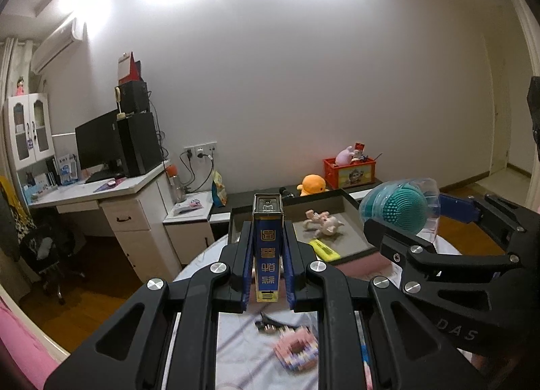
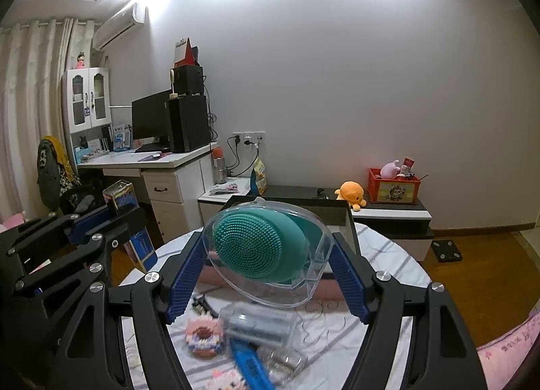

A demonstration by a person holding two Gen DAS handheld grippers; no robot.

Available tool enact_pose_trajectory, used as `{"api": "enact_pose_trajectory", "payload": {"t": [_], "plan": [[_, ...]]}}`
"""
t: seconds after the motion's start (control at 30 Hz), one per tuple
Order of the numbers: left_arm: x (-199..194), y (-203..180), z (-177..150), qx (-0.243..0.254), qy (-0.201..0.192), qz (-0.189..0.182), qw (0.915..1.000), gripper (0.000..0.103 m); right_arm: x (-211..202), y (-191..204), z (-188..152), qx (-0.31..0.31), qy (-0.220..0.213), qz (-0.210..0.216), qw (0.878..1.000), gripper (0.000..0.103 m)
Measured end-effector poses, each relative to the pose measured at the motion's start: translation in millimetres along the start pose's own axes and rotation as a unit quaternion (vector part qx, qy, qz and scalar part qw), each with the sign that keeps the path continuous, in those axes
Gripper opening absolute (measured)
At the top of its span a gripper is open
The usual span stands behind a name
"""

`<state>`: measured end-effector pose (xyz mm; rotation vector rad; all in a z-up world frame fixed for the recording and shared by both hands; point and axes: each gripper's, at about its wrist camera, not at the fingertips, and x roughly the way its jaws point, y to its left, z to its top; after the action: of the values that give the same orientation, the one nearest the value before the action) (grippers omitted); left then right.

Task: Organize rigid objects
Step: 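Lift and carry the package and teal brush case over the pink box, then lower both items into the pink box, open both tools and withdraw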

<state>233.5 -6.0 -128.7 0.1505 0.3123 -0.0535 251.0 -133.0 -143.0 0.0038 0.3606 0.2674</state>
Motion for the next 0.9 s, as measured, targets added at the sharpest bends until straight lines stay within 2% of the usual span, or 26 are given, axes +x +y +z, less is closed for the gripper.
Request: {"api": "enact_pose_trajectory", "payload": {"t": [0.17, 0.3, 0.43, 0.6, 0.8, 0.9], "plan": [[47, -2, 17, 0.020, 0.010, -0.004, 0.9997, 0.015, 34, -12, 16, -0.004, 0.011, -0.005, 1.000, 0.074], [86, -4, 24, 0.030, 0.030, -0.014, 0.9990, 0.015, 74, -24, 24, -0.012, 0.036, -0.014, 0.999, 0.074], [140, -8, 22, 0.045, 0.071, -0.014, 0.9964, 0.015, 117, -35, 18, -0.011, 0.075, -0.017, 0.997, 0.074], [188, -13, 3, 0.048, 0.122, -0.021, 0.9912, 0.015, 158, -45, 2, -0.011, 0.127, -0.025, 0.991, 0.074], [222, -9, -19, 0.044, 0.165, -0.009, 0.9853, 0.016, 190, -56, -16, -0.012, 0.180, -0.034, 0.983, 0.074], [222, -8, -21, 0.043, 0.160, 0.000, 0.9861, 0.019, 194, -62, -21, 0.000, 0.185, -0.032, 0.982, 0.074]]}}
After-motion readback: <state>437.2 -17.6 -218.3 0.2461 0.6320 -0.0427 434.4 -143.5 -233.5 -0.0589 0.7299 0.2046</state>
